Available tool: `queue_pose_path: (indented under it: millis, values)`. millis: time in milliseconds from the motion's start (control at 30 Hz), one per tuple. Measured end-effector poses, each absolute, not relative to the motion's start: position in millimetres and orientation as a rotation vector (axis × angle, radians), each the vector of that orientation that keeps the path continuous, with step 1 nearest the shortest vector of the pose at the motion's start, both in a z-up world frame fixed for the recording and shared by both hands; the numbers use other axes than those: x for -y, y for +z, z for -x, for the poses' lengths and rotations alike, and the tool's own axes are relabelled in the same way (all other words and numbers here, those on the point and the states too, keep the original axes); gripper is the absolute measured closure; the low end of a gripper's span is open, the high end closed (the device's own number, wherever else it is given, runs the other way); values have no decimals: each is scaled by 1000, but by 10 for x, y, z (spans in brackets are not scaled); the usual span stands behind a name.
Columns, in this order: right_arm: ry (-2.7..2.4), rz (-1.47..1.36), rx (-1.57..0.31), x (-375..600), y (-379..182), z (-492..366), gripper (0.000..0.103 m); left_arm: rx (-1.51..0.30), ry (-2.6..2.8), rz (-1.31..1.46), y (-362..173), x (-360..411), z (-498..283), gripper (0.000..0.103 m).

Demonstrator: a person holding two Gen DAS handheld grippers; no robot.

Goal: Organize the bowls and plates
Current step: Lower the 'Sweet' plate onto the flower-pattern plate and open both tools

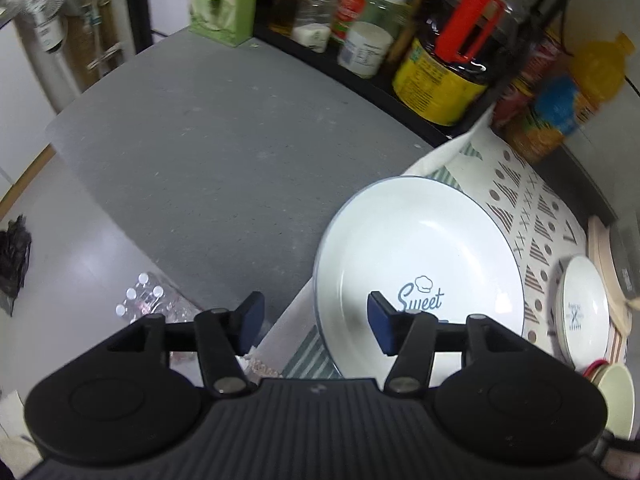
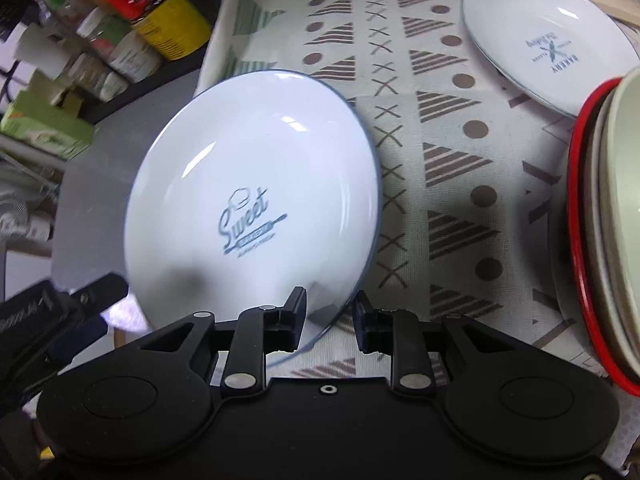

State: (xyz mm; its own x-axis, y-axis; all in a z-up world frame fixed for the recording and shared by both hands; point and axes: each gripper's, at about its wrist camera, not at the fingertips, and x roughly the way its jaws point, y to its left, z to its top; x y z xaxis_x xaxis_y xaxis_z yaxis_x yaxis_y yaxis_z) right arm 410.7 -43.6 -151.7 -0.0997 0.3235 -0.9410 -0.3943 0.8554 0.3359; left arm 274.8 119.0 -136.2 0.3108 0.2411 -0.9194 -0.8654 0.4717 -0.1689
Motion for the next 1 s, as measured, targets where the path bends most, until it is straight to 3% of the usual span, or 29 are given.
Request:
queue_pose_path:
  millis: [100,233,433,667,800,1000]
  values:
    - [648,70,-1525,475,-1399,-4103,69,-983,843,768,-1328,-1167,-2738,46]
    - [682,42,-1455,574,-1209,-4126,57,-965,864,752,-1243,-1123,-2781,36]
    - [710,-34,-1348,653,-963,-4253,45,-929,870,706,-1099,-1054,-2894,35]
    - [669,-81,-1196,761,-721,-4504,39,-870,815,687,-844,-1016,-3044,34]
    - [619,-103,-1186,805,-669,-4679,39,-855,797,657,-751,-989,-3198,23]
    - [568,-157,-1144,985,-599,-4854,22,-864,732,642,-728,-928,-3522,20]
